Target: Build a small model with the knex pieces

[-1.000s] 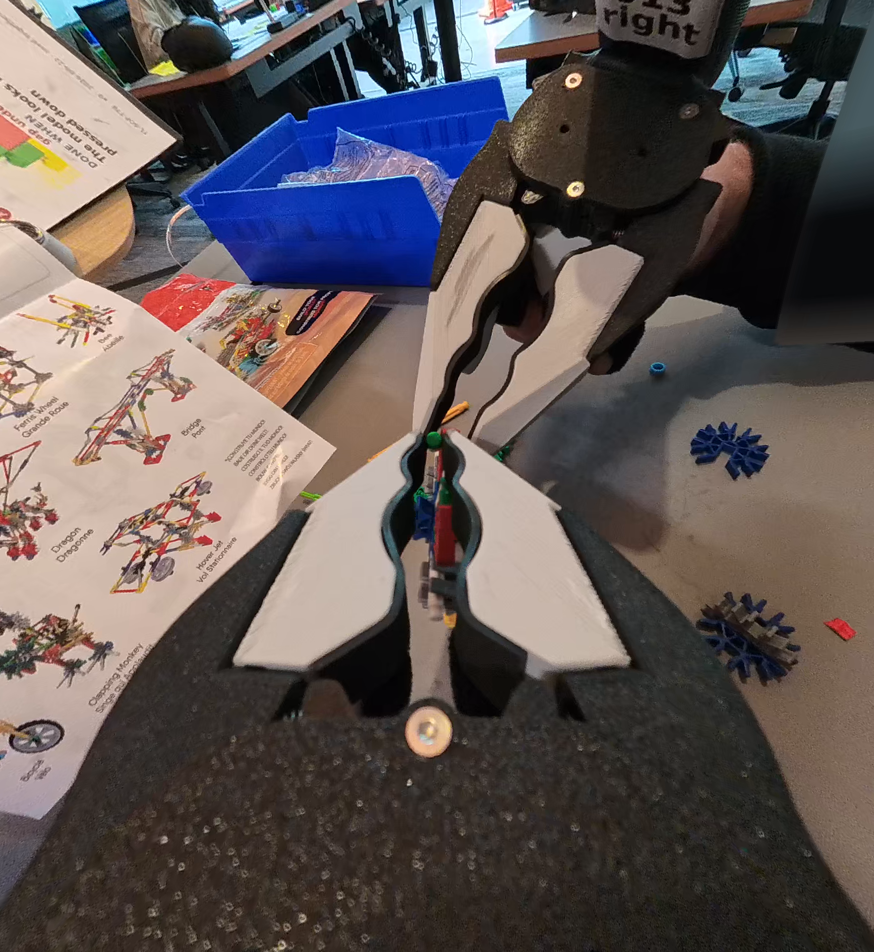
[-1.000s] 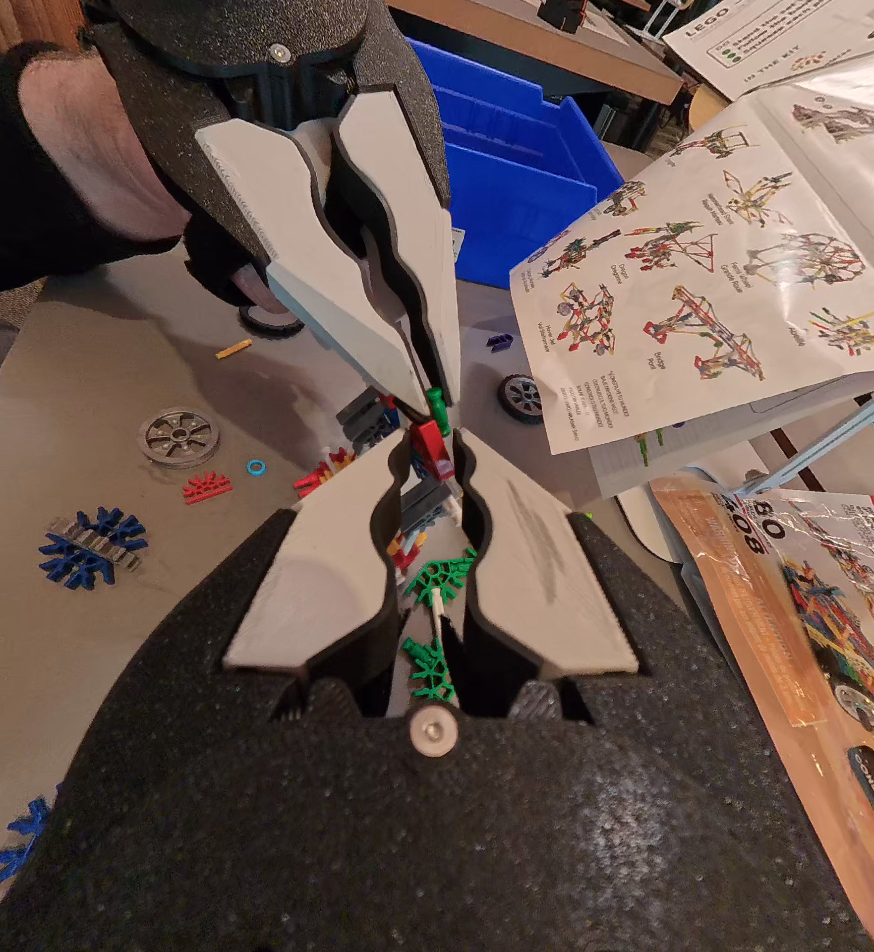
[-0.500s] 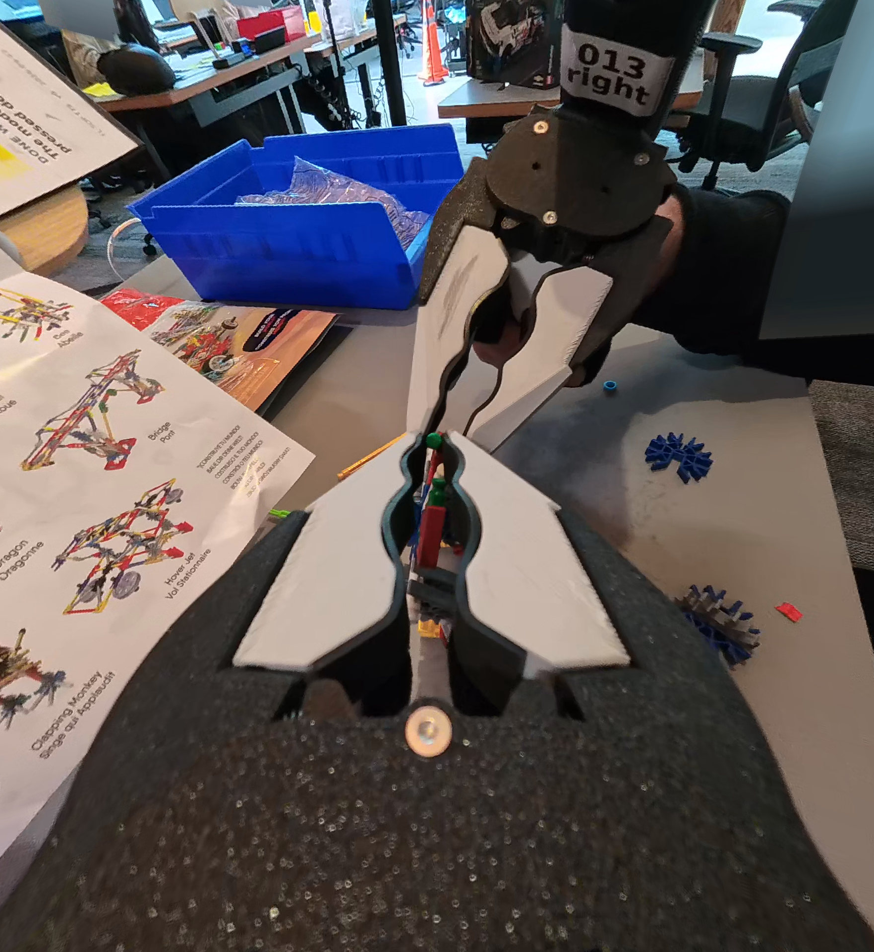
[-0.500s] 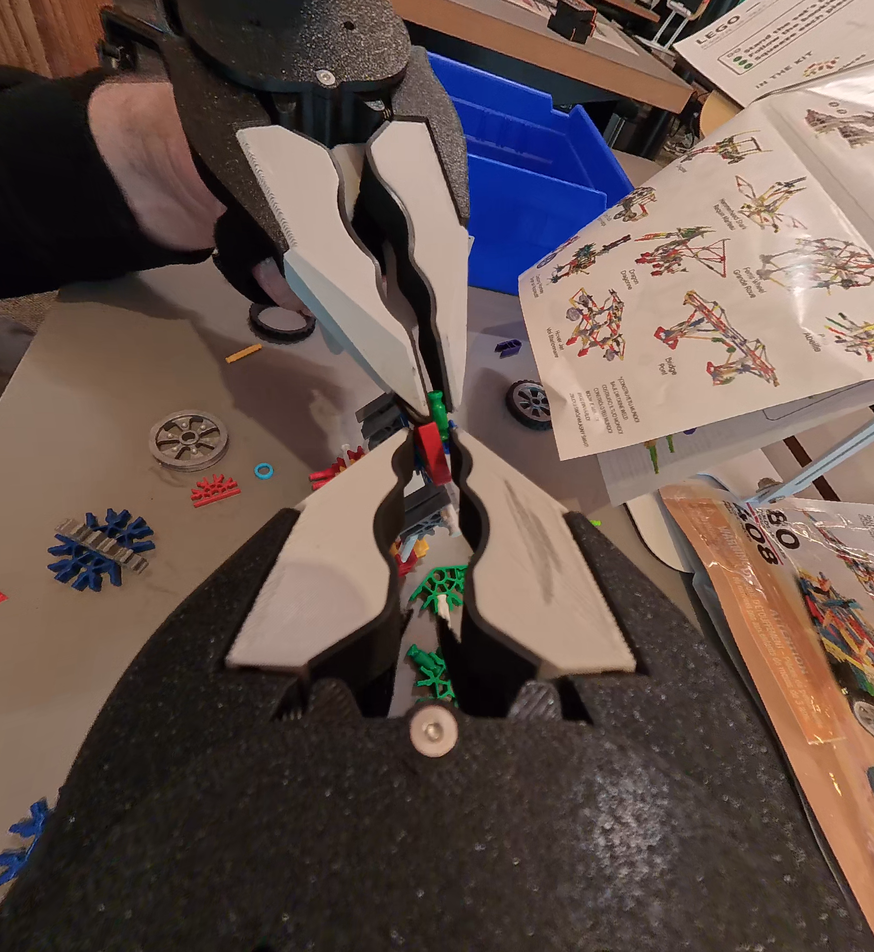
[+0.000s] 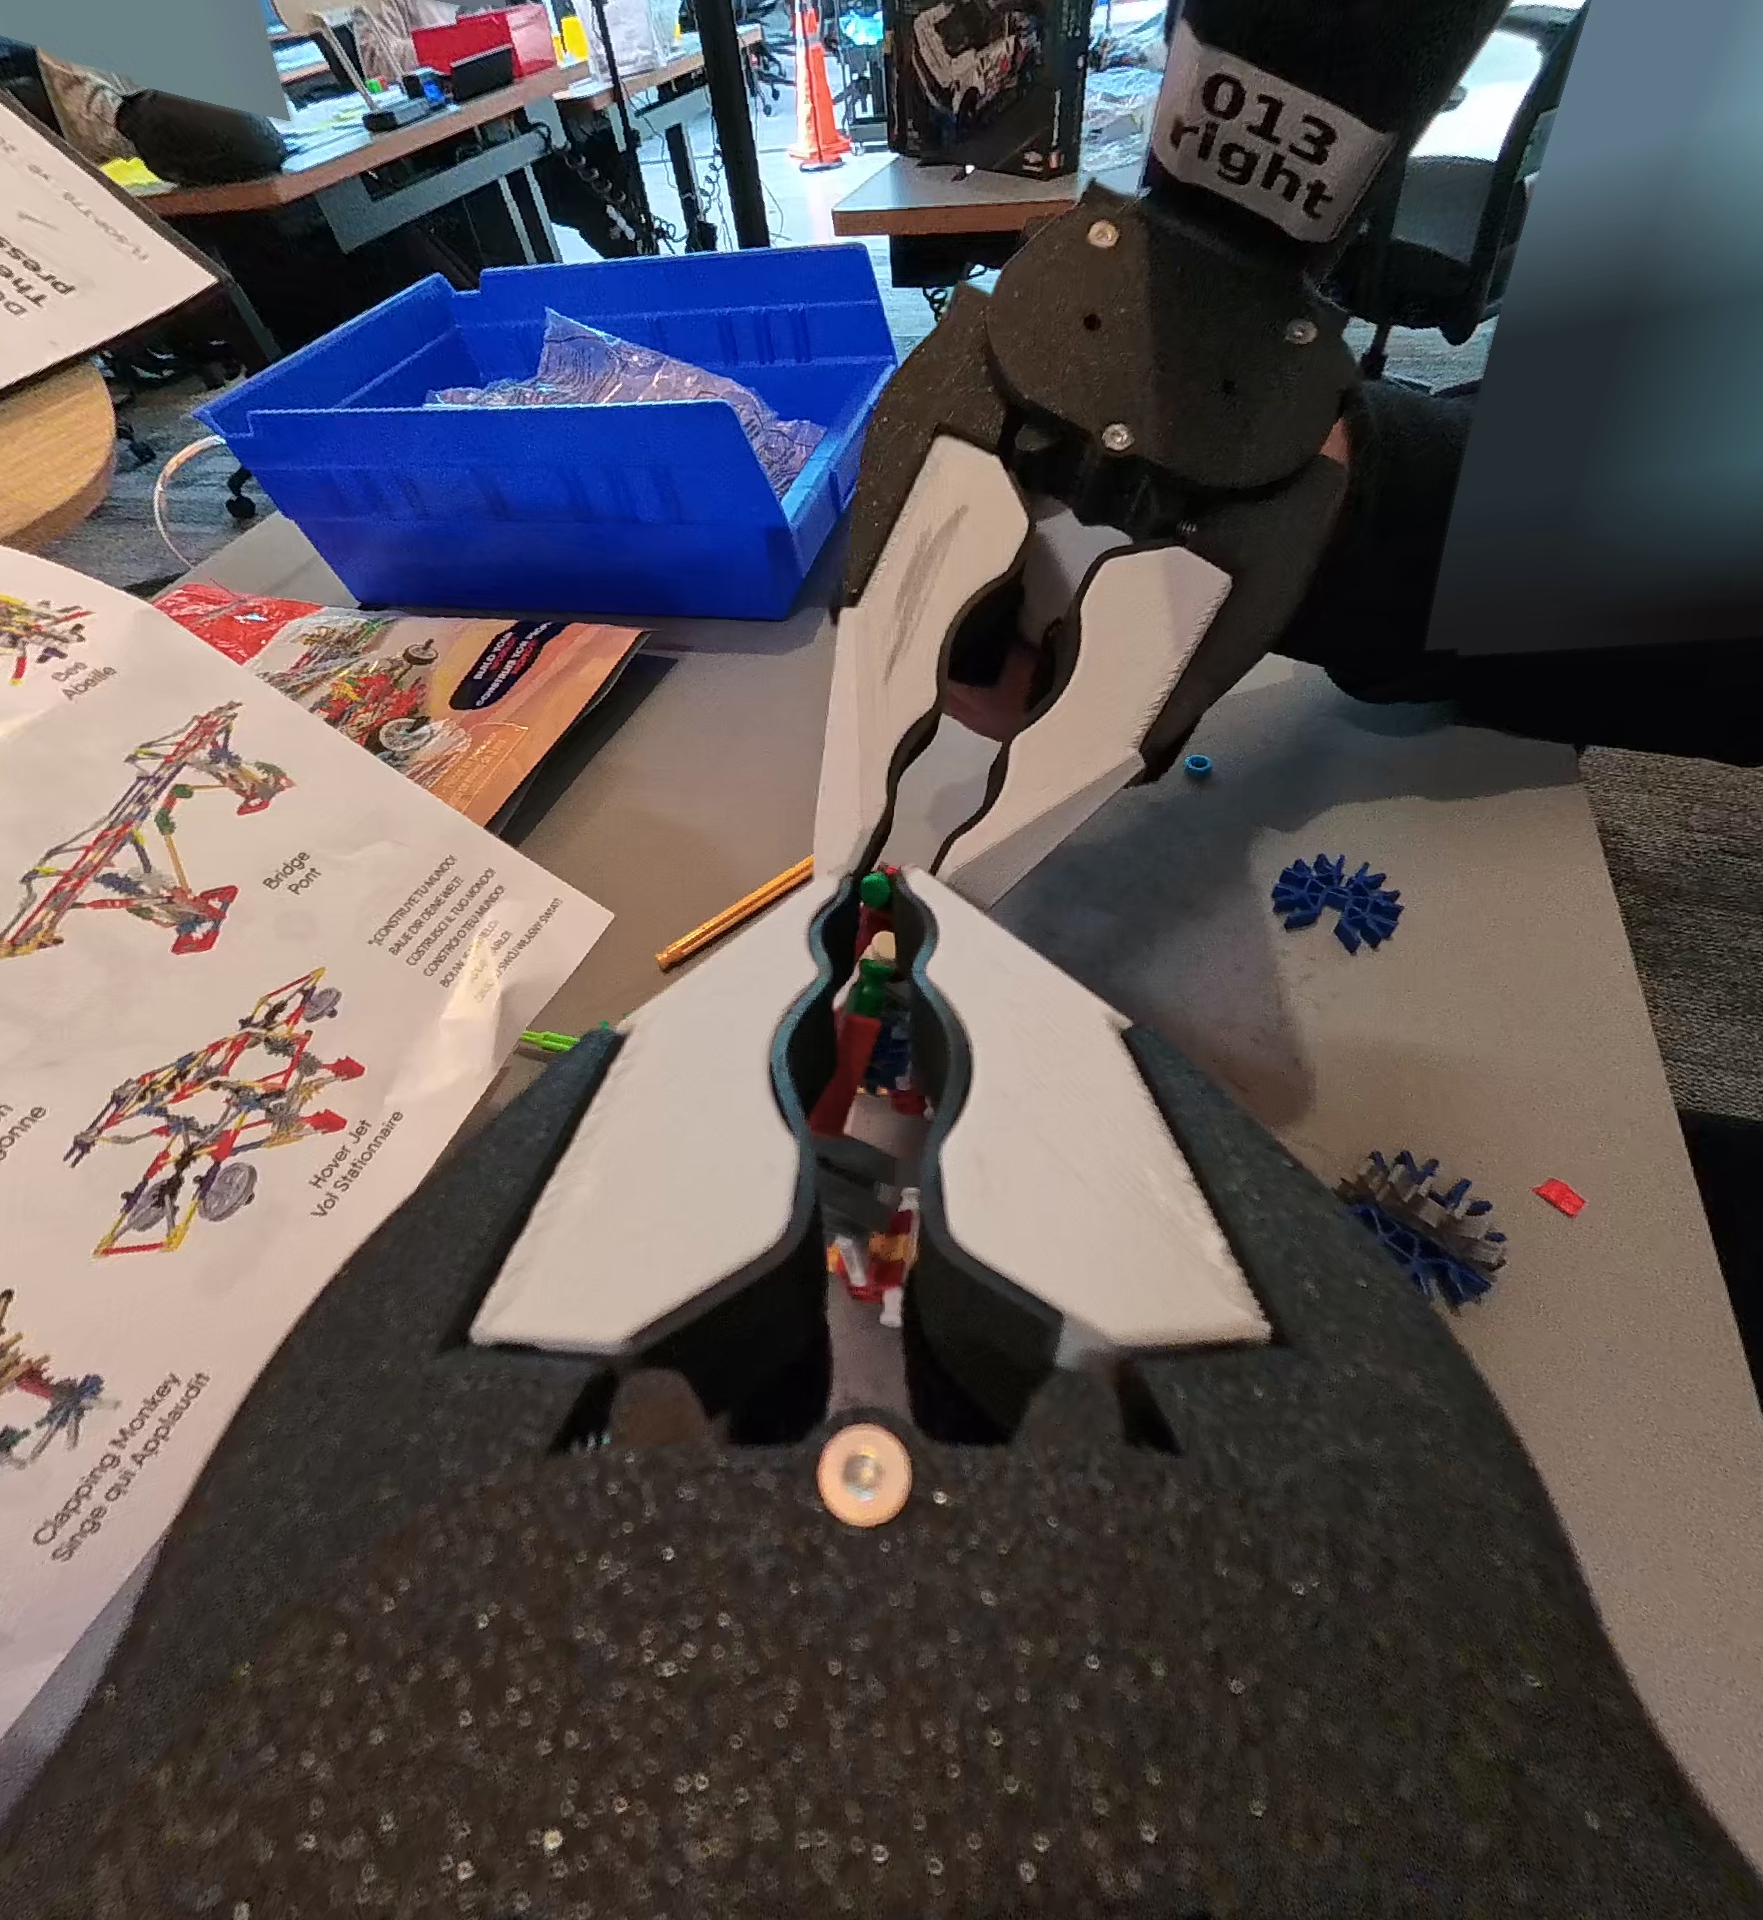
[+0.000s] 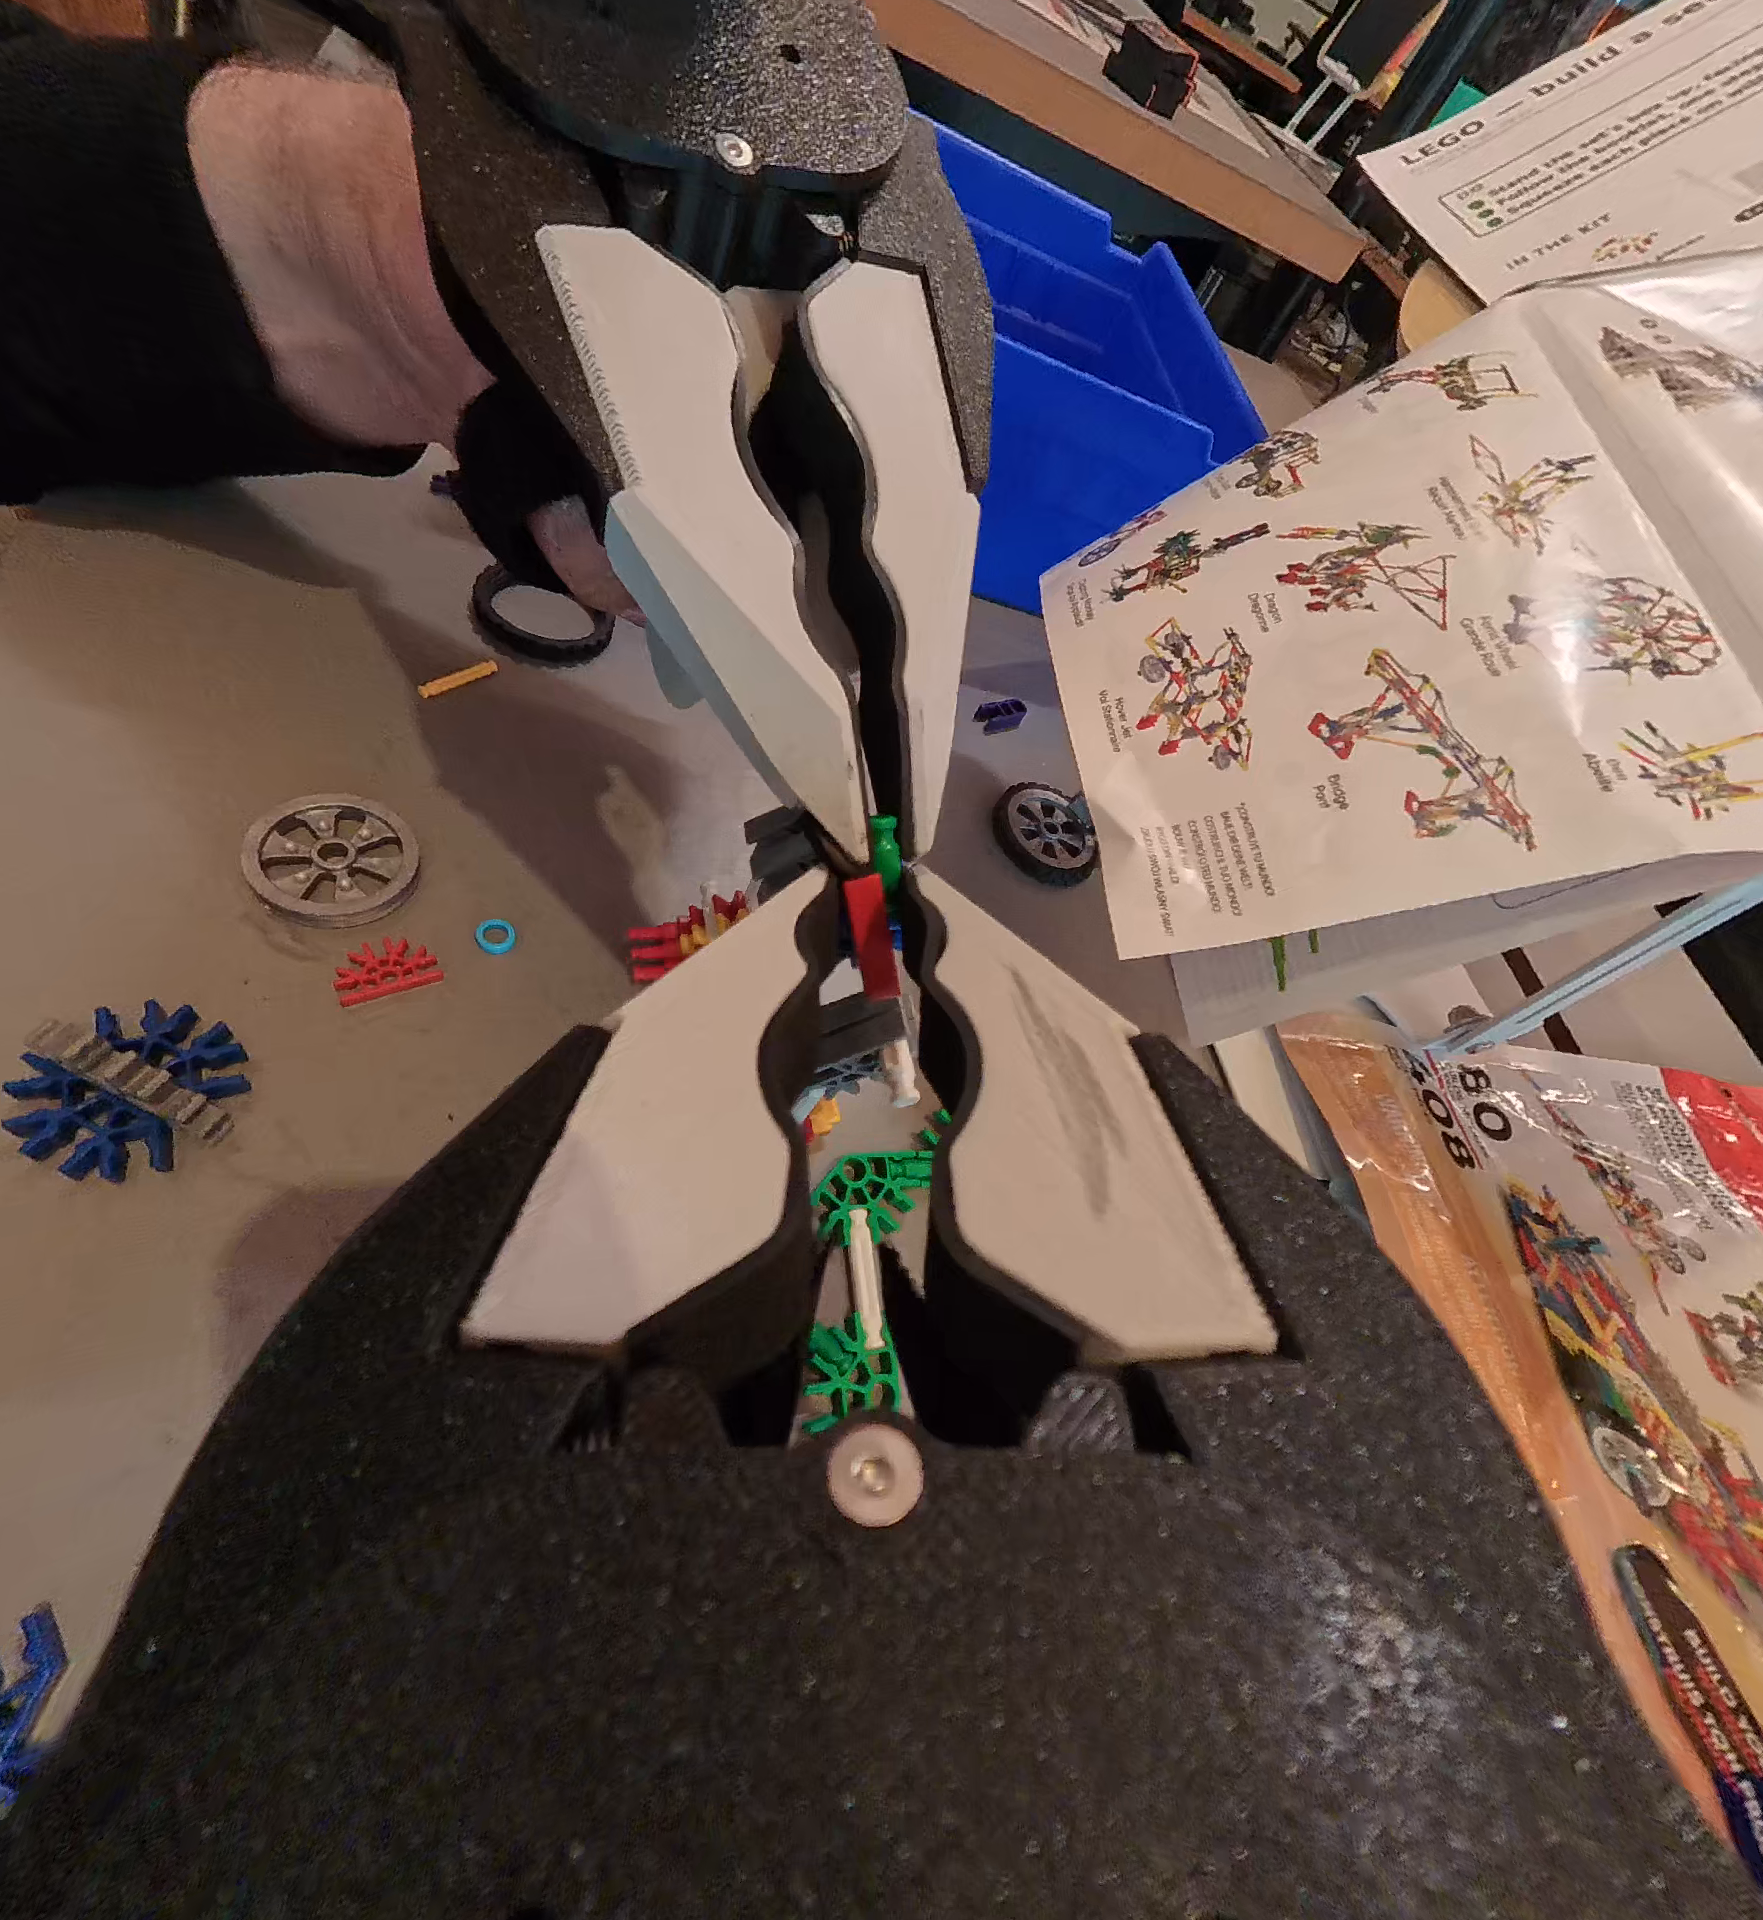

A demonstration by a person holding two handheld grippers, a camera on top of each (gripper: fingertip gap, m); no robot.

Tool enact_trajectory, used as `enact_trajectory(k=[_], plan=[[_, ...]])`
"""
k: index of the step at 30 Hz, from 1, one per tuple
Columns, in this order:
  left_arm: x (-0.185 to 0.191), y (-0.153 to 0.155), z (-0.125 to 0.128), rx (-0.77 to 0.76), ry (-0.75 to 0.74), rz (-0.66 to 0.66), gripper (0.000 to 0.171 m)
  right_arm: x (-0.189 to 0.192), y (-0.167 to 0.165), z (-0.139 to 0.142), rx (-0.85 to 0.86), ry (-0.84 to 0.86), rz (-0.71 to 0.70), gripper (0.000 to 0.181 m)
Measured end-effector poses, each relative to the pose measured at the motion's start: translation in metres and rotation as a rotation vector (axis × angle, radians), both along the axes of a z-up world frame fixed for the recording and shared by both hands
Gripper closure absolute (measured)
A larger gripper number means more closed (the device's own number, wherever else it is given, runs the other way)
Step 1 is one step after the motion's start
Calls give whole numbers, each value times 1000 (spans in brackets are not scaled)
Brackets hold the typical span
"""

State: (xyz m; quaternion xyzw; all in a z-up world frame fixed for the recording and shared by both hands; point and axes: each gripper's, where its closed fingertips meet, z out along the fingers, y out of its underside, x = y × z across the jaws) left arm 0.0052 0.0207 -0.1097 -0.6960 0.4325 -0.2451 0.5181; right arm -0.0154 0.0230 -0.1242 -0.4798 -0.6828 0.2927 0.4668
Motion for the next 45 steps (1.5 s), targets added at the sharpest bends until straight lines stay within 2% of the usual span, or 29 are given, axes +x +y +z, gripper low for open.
enact_trajectory(k=[13, 21, 29, 35, 45], plan=[[1, -1, 0, 58, 29, -10, 166, 2, -2, -1, 6, -52, 8, 176], [-2, -3, 1, 155, 134, -9, 164, 0, -4, -2, -17, -44, 23, 175], [-6, -7, 11, 139, 82, -48, 159, 1, -6, -2, -11, -50, 43, 174], [-3, -9, -5, 154, 202, -61, 157, 0, -6, -2, -26, -44, 36, 174], [1, -9, -5, 222, 203, -40, 158, 2, -6, -2, -21, -52, 42, 176]])
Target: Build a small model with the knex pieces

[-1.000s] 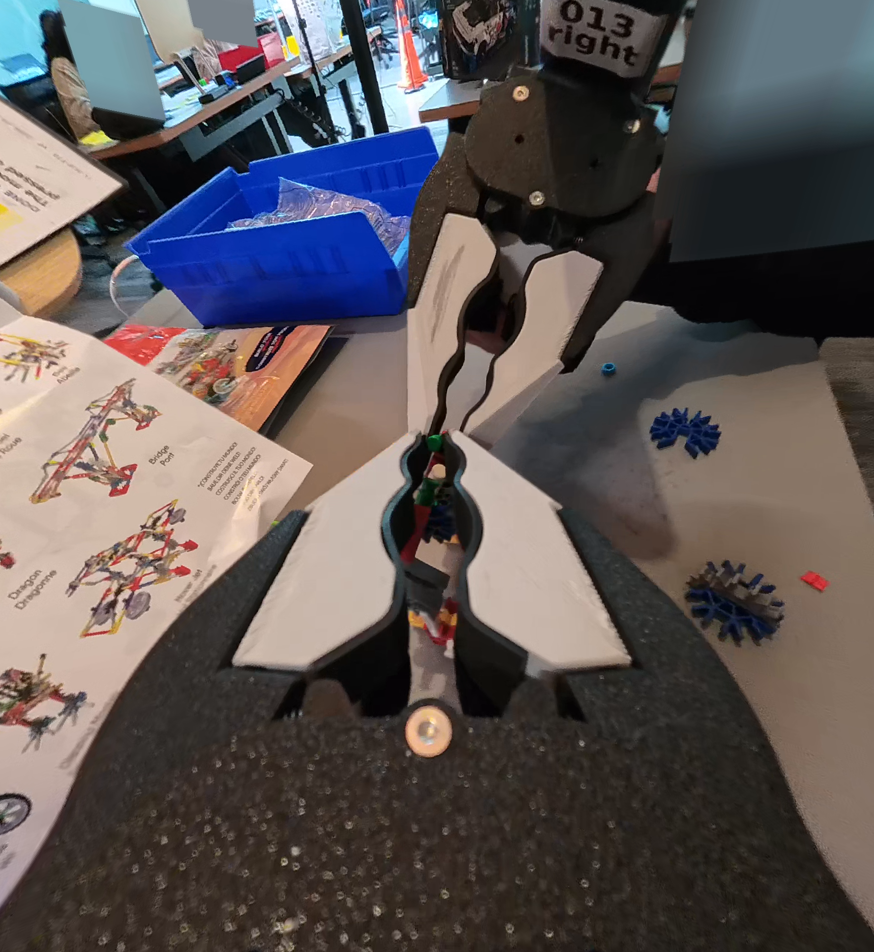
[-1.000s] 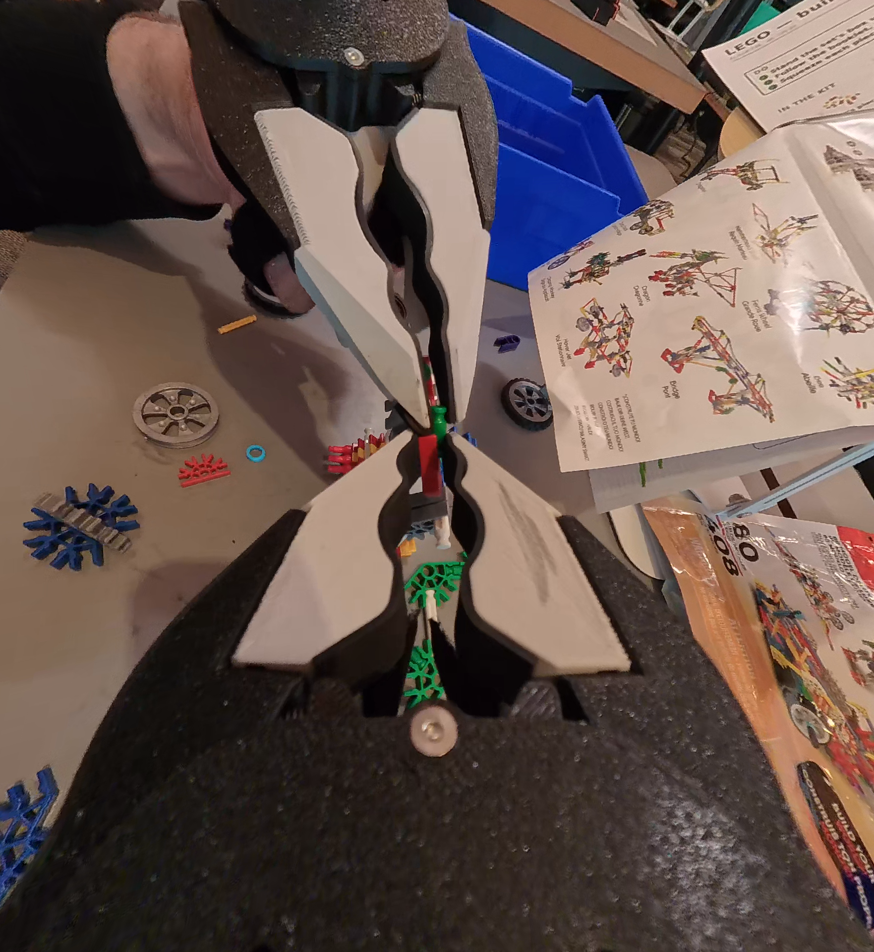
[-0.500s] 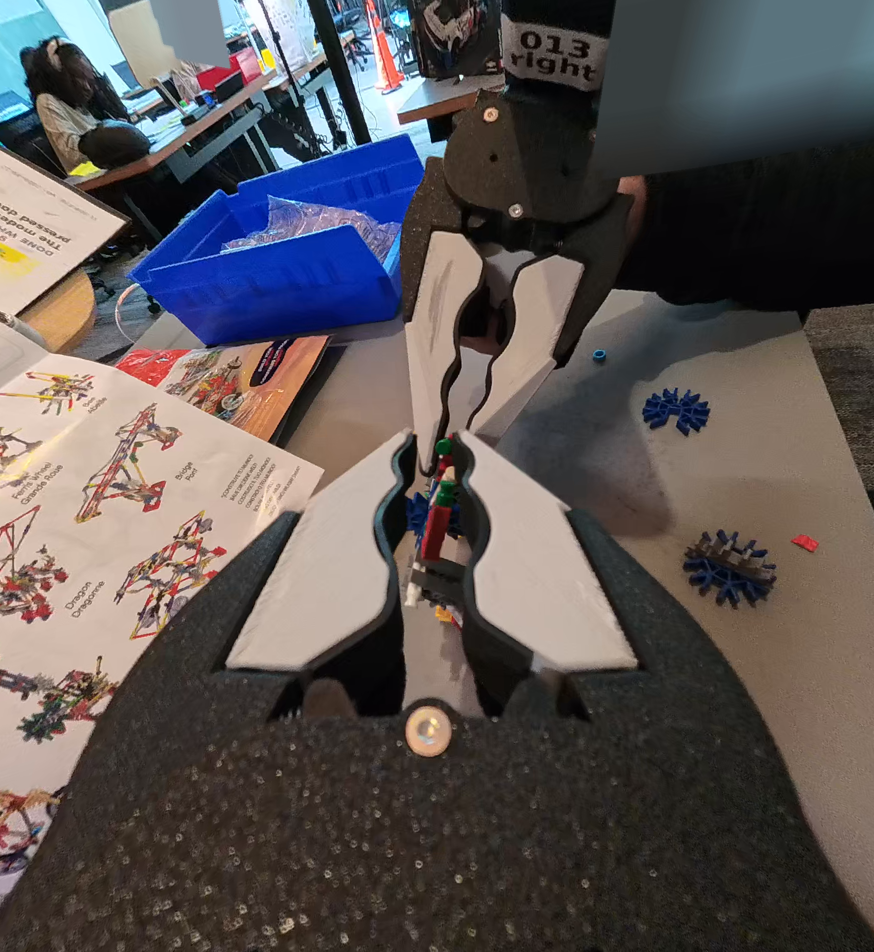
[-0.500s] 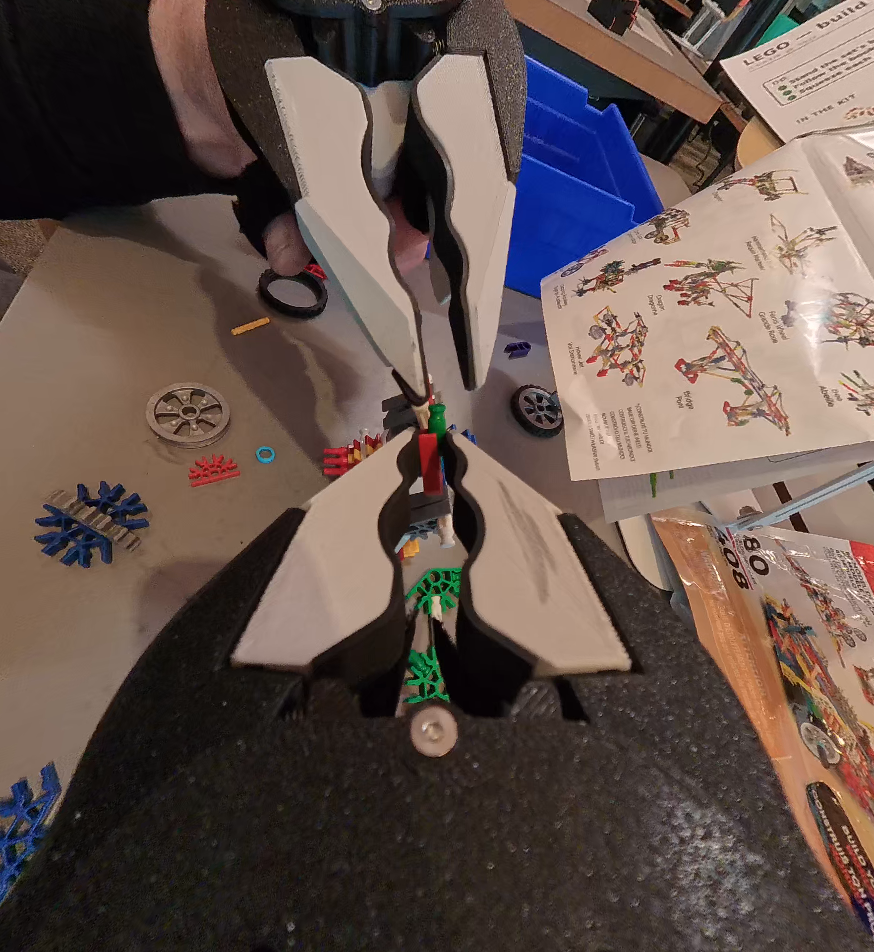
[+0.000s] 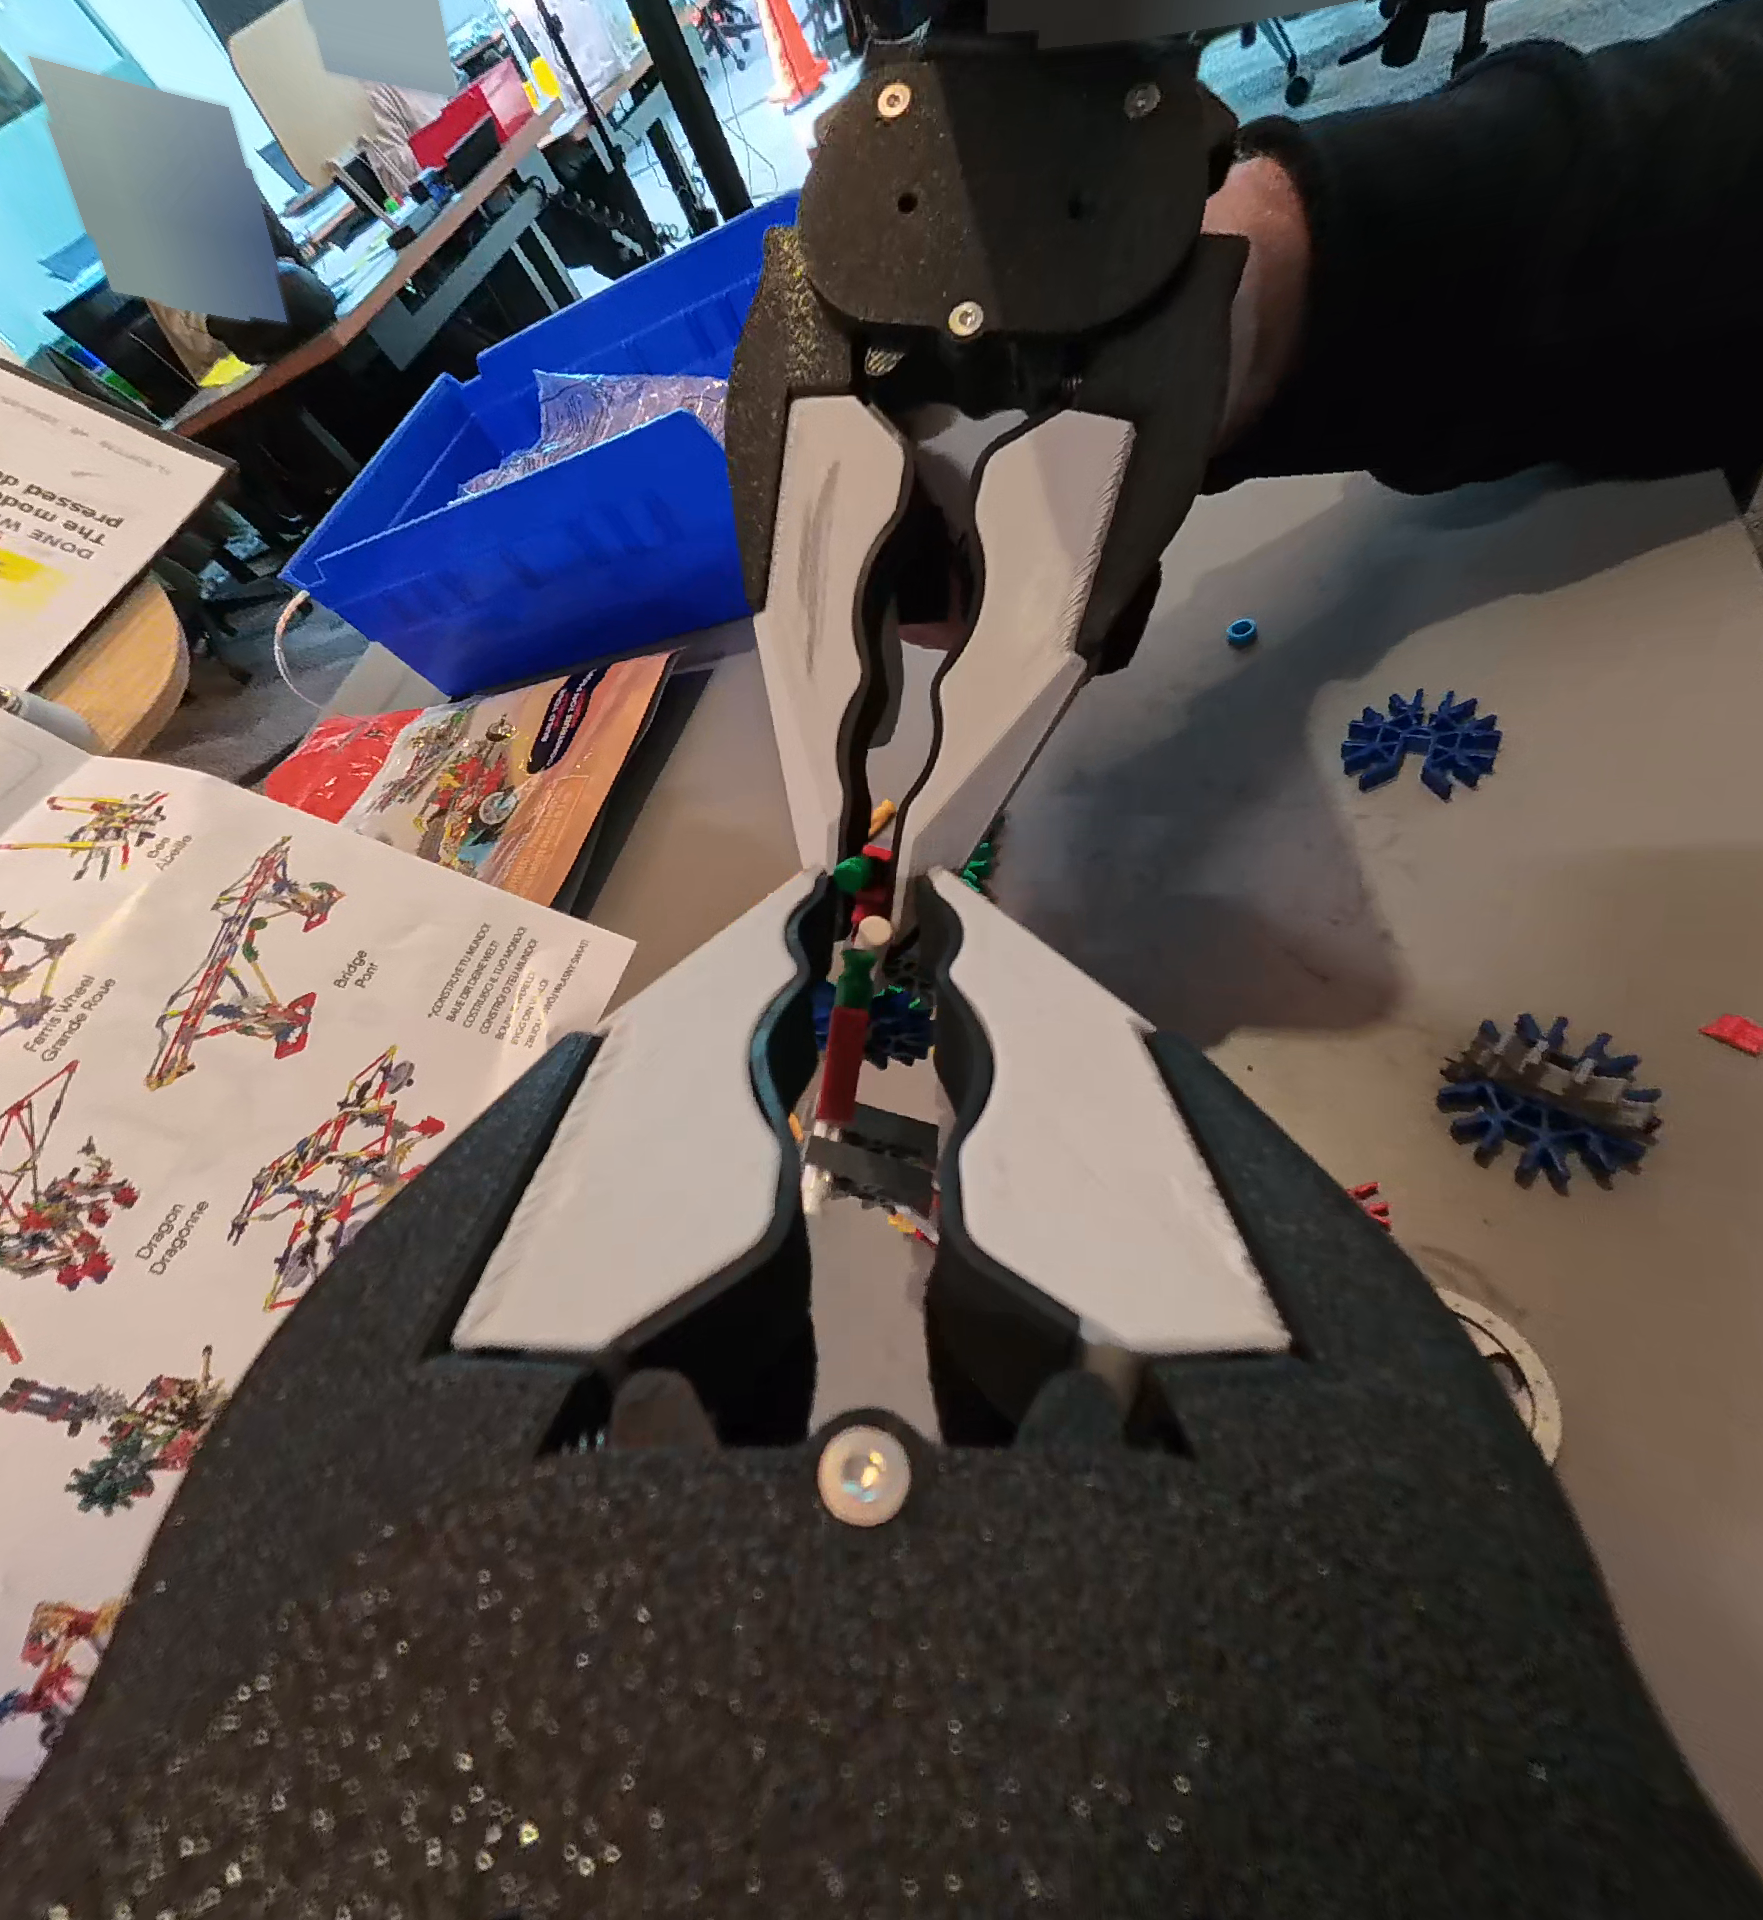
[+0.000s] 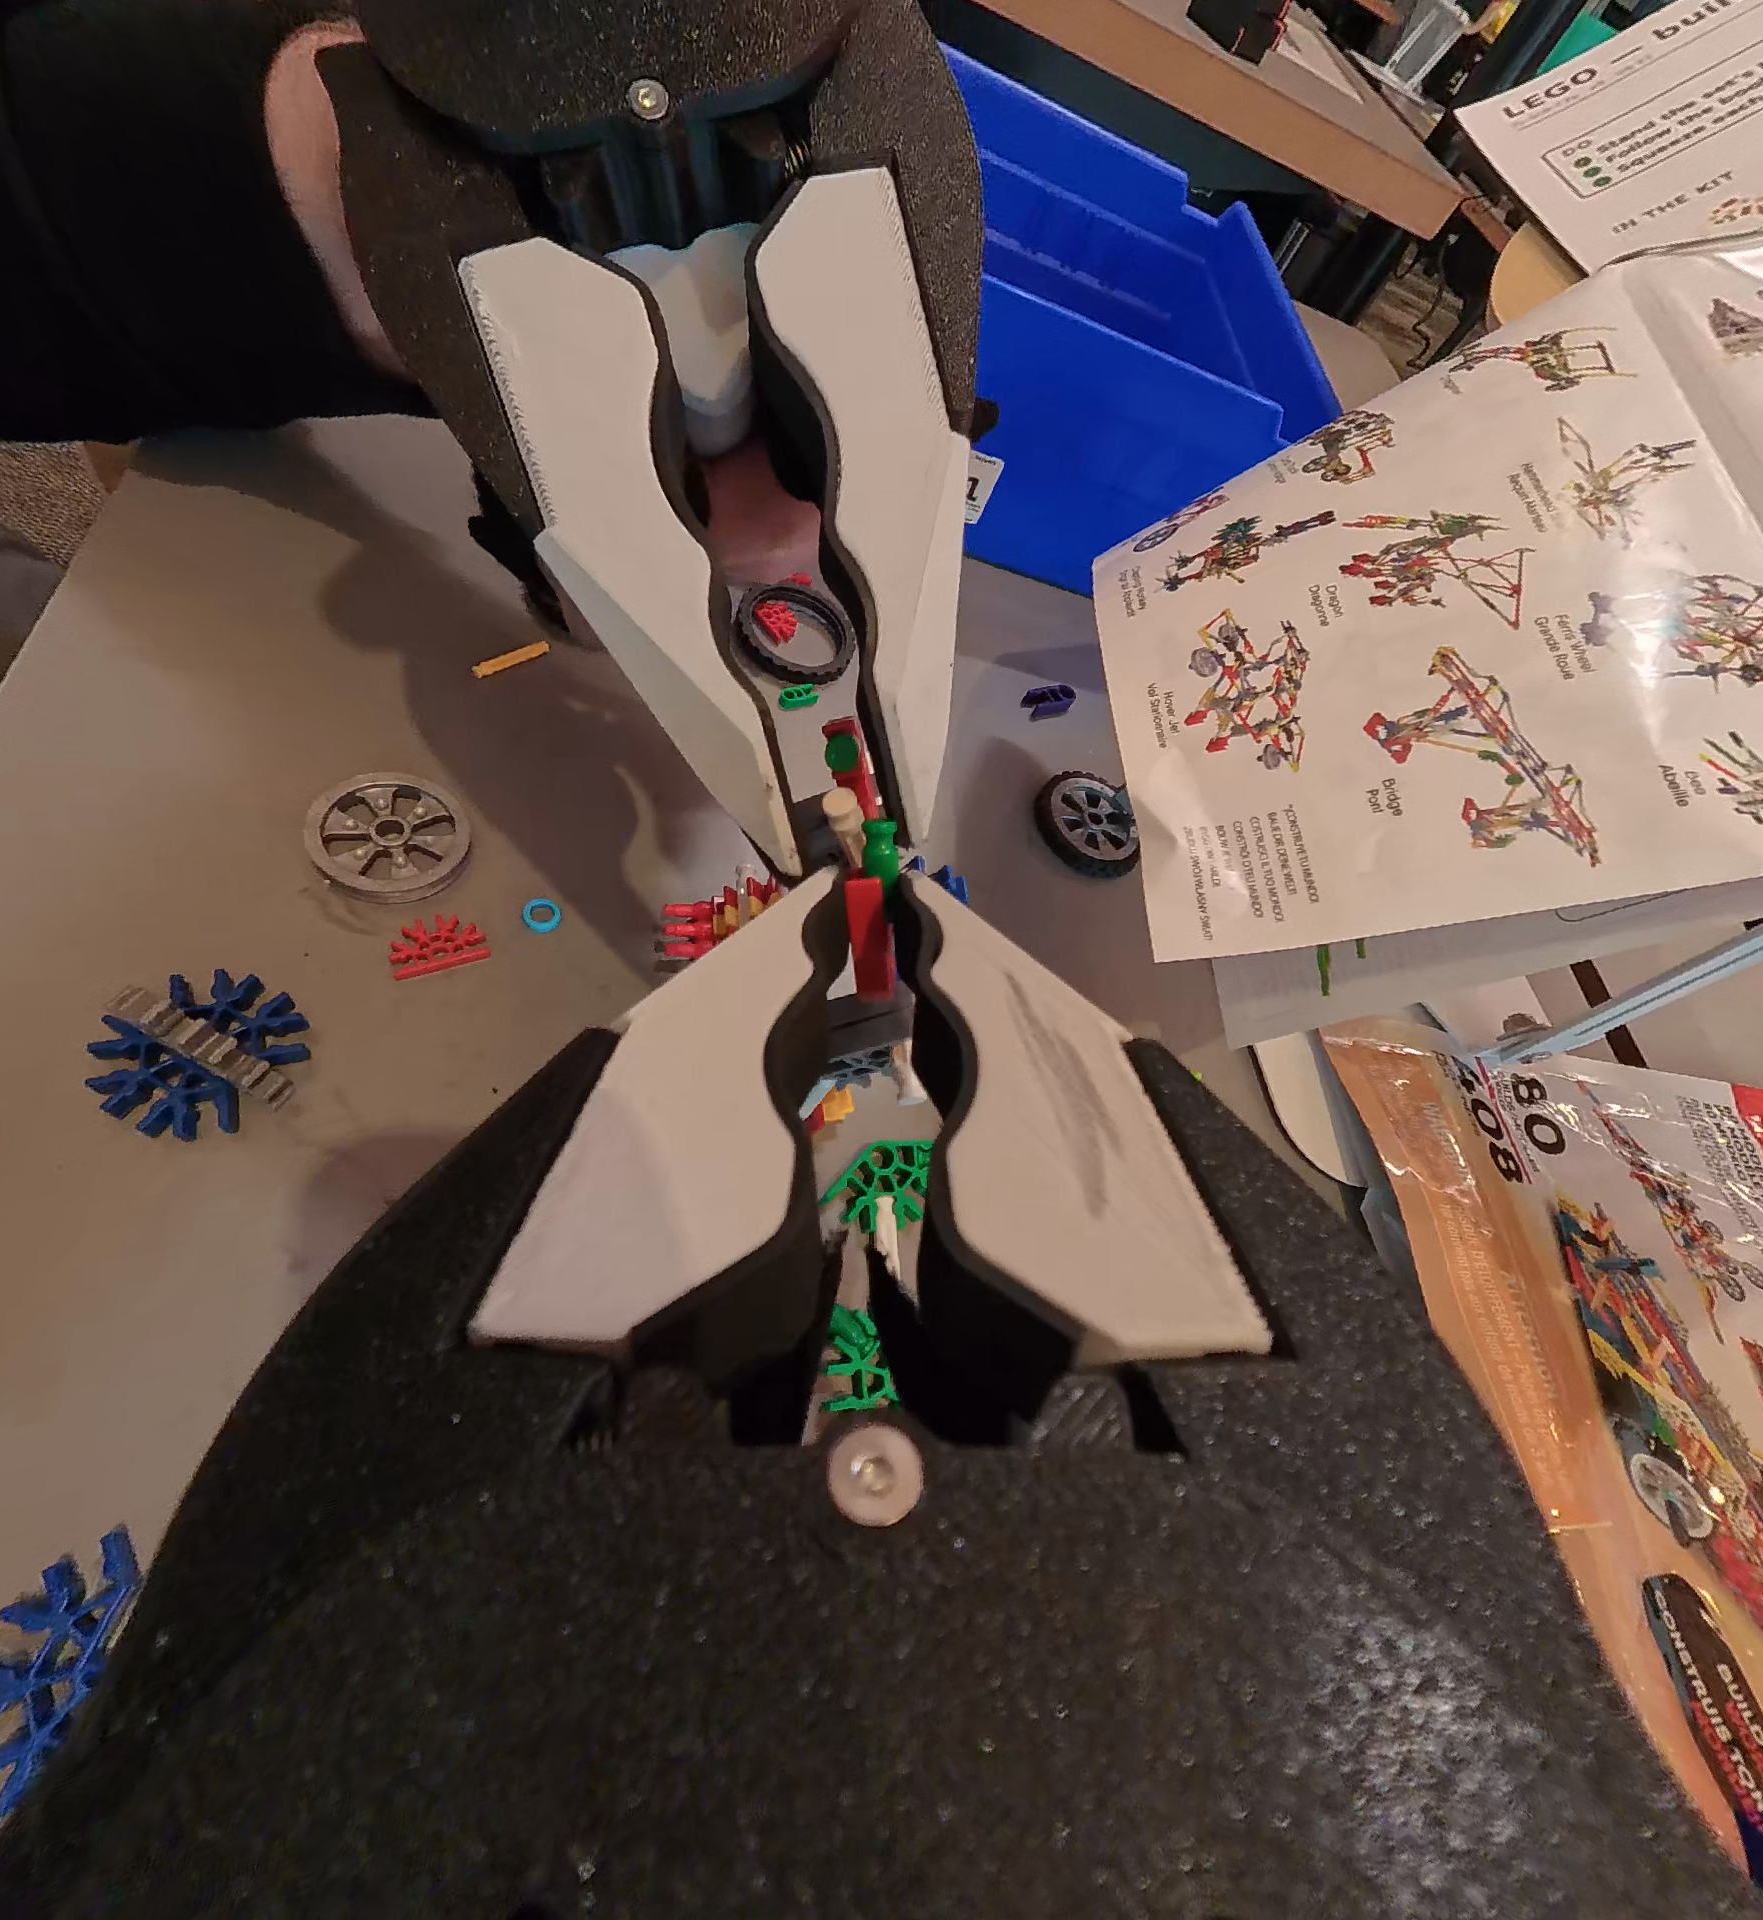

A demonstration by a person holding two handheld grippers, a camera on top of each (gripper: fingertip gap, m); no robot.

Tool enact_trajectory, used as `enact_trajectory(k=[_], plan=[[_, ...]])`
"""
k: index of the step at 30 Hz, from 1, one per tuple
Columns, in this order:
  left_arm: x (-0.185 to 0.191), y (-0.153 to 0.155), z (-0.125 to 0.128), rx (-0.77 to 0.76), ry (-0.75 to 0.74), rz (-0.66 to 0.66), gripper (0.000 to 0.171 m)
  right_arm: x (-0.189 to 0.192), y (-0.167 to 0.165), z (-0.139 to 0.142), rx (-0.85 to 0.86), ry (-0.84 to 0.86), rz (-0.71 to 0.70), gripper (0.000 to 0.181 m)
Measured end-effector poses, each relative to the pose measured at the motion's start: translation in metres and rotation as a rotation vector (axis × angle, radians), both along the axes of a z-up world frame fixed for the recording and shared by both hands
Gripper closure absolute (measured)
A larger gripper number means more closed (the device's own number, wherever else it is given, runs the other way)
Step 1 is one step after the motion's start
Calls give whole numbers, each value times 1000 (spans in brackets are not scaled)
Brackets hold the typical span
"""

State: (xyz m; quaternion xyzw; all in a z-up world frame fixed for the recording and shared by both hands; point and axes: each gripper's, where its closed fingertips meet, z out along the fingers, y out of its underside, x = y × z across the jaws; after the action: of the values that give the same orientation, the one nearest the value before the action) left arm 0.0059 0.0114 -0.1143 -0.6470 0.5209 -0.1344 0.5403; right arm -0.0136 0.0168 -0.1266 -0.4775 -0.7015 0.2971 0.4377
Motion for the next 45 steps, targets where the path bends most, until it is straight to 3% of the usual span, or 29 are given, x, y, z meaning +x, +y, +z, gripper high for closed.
enact_trajectory(k=[11, 15, 17, 20, 23, 31, 45], plan=[[0, 1, 0, 32, -5, 17, 160, 0, 0, 0, 21, -17, 0, 178], [-9, 1, 5, 10, -30, 57, 141, -1, 1, -1, -33, -12, -10, 174], [-14, -2, 0, -5, -18, 73, 141, -1, 3, -6, -36, -30, -24, 158], [-19, -5, -12, -19, 15, 100, 138, -1, 0, -9, -4, -34, -13, 163], [-24, -5, -12, -25, 0, 115, 145, 2, 1, -6, -4, -16, -14, 174], [-23, -3, -12, -73, -14, 62, 163, 4, 1, -5, -5, -1, -8, 175], [-23, 0, -10, -413, -164, 17, 165, 3, 3, -3, -273, 4, -5, 176]])
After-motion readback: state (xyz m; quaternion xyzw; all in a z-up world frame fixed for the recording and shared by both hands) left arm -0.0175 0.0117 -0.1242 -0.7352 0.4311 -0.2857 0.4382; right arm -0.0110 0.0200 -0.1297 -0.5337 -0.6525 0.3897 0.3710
